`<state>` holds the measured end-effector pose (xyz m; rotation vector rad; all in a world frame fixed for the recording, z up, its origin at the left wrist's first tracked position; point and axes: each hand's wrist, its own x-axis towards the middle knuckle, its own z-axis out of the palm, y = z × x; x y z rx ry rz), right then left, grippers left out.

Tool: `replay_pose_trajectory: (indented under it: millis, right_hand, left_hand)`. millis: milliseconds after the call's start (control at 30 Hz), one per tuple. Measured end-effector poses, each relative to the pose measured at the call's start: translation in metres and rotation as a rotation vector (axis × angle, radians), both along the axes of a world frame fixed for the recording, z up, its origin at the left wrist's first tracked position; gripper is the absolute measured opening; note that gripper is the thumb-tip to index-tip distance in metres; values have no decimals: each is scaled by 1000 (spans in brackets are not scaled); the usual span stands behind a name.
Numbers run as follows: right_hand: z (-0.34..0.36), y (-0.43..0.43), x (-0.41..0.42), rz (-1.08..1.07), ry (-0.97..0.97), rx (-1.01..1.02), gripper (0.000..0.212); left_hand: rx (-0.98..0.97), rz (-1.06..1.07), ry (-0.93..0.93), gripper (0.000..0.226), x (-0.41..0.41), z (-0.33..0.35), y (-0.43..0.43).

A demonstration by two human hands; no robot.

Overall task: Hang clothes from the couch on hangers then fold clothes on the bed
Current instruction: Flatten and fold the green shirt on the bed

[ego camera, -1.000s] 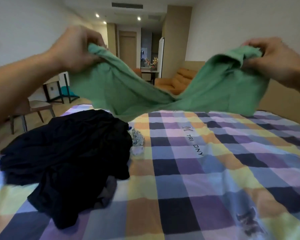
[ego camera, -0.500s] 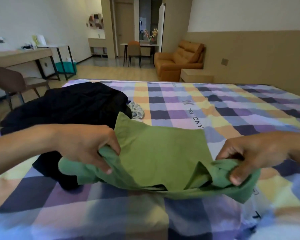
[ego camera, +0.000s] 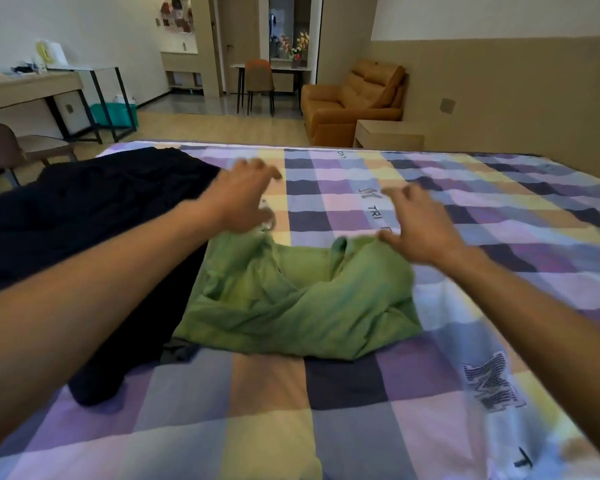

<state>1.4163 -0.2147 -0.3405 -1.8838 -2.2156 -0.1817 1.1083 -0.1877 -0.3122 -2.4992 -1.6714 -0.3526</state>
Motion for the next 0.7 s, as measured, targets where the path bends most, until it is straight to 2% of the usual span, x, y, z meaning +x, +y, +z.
replay_pose_trajectory:
  millis: [133, 200, 300, 400, 500, 600, 700]
  right_hand:
    - [-84, -53, 7, 121, 213, -125, 55]
    - [-114, -68, 19, 6, 362, -171, 50]
    - [-133, -67, 34, -141, 558, -228, 48]
    - [-133, -52, 35, -211, 691, -314, 48]
    - [-136, -40, 36, -278, 840, -400, 63]
    - [-130, -55, 40, -268, 886, -447, 51]
    - [-121, -88, 56, -263, 1029, -411, 46]
  left_hand:
    - [-127, -245, -123, 41, -22, -95, -60]
    - [-129, -250, -135, 45, -43, -133, -81]
    - [-134, -119, -128, 62, -67, -172, -96]
    - [-100, -33, -129, 65, -69, -188, -98]
    - [-83, 23, -127, 63, -59, -187, -90]
    - [-117, 62, -112, 66, -54, -181, -82]
    - [-138, 70, -94, 67, -53, -179, -78]
